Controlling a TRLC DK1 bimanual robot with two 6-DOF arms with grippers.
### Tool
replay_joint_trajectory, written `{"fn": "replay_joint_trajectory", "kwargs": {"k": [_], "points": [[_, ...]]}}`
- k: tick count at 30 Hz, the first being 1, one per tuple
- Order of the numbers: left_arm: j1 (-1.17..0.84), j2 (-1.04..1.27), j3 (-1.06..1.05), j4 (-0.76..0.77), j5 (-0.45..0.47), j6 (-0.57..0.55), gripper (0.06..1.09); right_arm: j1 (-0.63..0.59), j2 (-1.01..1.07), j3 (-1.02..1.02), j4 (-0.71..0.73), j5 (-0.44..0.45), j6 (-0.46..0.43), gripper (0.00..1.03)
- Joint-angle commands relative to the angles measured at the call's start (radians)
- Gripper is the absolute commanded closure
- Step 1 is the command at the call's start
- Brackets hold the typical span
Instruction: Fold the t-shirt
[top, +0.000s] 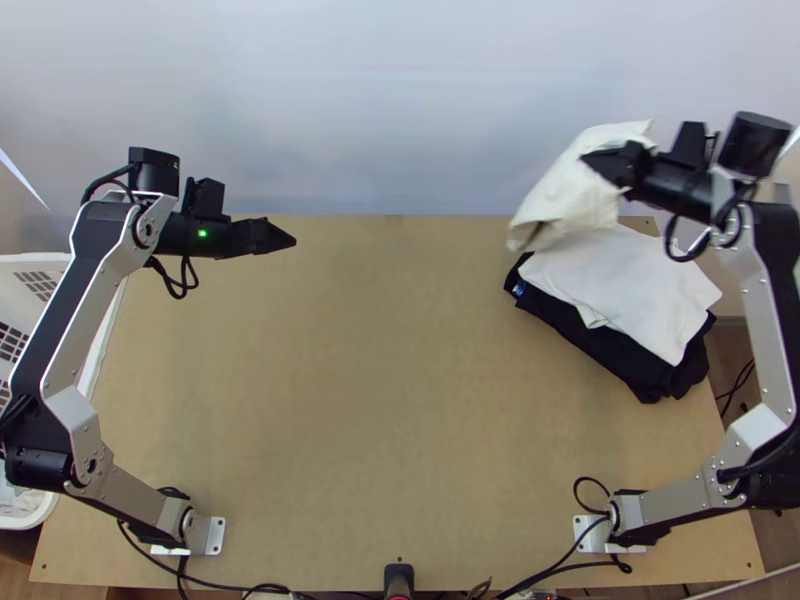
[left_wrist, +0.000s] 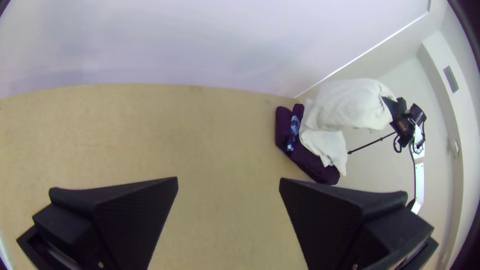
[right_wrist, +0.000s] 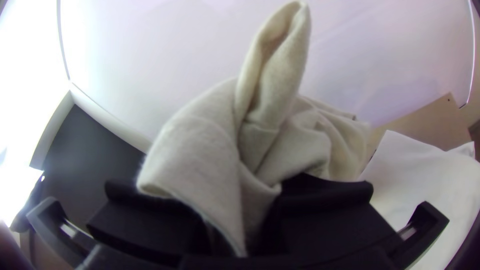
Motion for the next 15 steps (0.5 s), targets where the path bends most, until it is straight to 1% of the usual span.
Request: {"fn": "replay_joint_trajectory", "kwargs": {"k": [1,11,15], "points": [[-0.010,-0.013,0.002,0.000,0.001,-0.007,0.10,-0.093,-0.004,0.008,-0.033,-0.040,-0.020,1.00],[-0.010,-0.045,-0.004,-0.001,0.001,-0.024,0.10,-0.162,0.033,0.020,-0.067,-0.060,-0.045,1.00],[-0.004,-0.058,-0.014,-0.001,0.001,-0.023,0.10,-0.211,0.065,0.014,-0.139,-0.060,-0.080,1.00]]}}
